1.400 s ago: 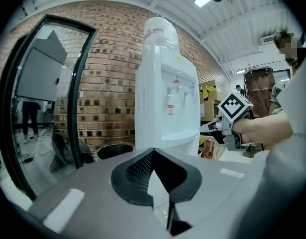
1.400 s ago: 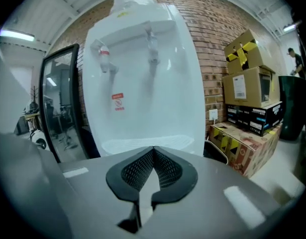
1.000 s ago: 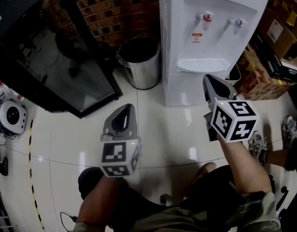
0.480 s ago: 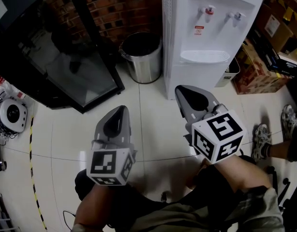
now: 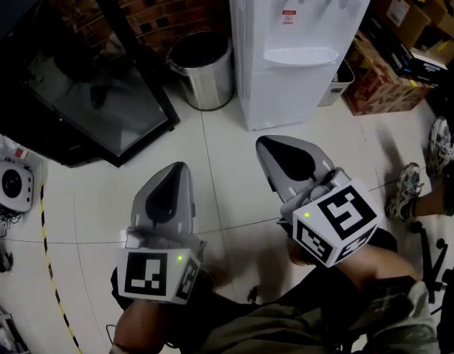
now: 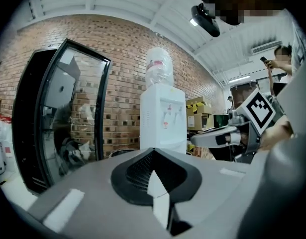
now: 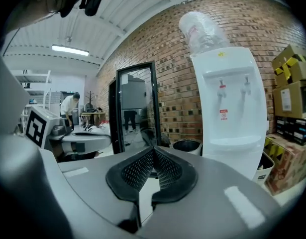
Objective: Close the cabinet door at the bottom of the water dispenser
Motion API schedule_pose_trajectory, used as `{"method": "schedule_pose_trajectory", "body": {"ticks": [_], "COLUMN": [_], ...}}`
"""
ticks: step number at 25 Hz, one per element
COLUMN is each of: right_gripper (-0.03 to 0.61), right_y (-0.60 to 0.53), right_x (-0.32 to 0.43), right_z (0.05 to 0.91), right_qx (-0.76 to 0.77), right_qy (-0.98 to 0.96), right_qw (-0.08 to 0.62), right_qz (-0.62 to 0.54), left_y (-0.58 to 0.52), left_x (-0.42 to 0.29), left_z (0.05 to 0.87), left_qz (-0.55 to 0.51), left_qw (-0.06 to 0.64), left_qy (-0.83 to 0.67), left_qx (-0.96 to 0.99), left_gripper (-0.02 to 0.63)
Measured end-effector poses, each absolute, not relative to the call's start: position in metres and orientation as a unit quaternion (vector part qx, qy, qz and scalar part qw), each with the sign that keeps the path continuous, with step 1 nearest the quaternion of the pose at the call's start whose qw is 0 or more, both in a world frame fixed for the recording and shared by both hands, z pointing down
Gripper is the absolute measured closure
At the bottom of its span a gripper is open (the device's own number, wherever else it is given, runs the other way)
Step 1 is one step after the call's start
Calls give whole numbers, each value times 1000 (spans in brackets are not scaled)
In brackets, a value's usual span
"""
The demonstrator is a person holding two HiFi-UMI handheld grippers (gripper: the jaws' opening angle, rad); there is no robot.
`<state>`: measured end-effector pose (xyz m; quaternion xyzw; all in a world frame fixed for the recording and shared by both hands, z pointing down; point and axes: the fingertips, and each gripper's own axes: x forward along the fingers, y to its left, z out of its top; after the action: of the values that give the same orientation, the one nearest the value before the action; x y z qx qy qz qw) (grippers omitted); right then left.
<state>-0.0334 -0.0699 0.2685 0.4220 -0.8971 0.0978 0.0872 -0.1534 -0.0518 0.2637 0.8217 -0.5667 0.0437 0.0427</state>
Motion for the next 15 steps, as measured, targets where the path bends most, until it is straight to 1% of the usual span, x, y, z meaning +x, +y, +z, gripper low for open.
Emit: {"method": "schedule_pose_trajectory", "body": {"ticks": [7,12,15], "right_gripper": [578,578,578], "right_y": [-34,-24,-25], "right_x": [-49,-52,-52], "right_z": [257,256,258], "right_qx": [411,409,411], "right_qy": [-907,-908,-907], "right_qw": [68,72,78], "right_qz": [61,53,50], "left_y": [-37,-37,-36], "left_x": [-142,-145,-143], "left_z": [262,266,265], "left_qz": [58,54,59], "left_qw": [36,27,36], "left_qy": [-551,-556,-555], "left_qx": [832,829,829], "left_gripper": [614,614,612]}}
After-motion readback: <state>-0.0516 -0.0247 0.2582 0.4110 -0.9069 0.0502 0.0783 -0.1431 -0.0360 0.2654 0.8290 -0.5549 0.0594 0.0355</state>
